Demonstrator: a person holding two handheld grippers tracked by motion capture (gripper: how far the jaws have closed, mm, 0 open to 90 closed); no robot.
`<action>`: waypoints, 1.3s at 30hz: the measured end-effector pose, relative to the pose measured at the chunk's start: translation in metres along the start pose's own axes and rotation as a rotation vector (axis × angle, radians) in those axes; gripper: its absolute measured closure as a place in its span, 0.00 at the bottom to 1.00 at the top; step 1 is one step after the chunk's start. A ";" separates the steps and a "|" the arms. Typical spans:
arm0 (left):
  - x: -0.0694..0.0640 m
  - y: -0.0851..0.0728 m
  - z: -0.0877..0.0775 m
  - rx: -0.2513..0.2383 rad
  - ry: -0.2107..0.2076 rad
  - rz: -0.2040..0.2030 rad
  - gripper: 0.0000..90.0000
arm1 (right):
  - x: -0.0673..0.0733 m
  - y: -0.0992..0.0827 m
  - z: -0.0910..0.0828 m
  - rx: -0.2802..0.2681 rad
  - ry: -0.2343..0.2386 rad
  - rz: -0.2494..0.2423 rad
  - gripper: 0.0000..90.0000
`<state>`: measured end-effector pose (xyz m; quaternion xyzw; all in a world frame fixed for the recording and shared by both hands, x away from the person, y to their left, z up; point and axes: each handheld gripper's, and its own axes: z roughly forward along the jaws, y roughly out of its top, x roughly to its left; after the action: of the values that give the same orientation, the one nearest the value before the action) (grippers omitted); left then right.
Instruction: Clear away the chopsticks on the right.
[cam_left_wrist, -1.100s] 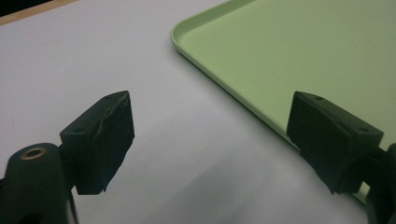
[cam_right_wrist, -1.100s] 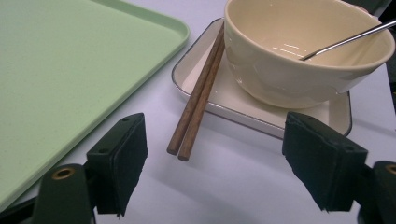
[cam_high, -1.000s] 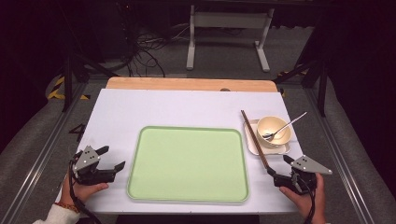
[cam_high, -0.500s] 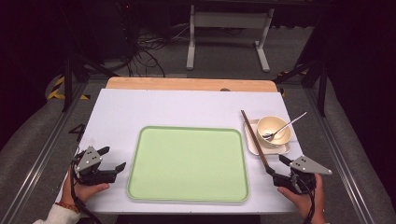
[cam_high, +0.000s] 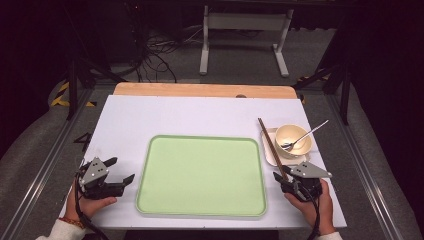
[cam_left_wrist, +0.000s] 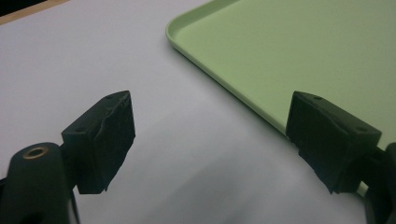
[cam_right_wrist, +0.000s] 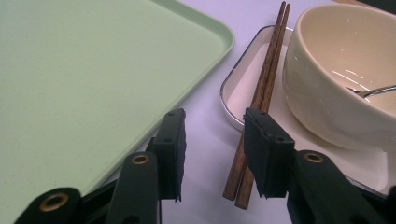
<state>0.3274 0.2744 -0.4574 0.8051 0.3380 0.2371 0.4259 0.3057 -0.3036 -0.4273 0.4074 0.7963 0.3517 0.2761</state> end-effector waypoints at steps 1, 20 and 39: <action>0.000 0.000 0.000 -0.002 -0.001 0.003 0.19 | -0.001 0.000 0.001 0.004 0.004 0.007 0.68; -0.001 0.000 -0.001 -0.008 -0.006 0.007 0.19 | 0.000 -0.002 0.008 0.031 0.005 0.013 0.70; -0.001 0.000 -0.001 -0.011 -0.010 0.009 0.19 | -0.003 -0.003 0.010 0.055 -0.033 0.028 0.69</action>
<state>0.3262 0.2739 -0.4569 0.8055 0.3309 0.2370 0.4307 0.3128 -0.3043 -0.4353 0.4316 0.7952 0.3268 0.2731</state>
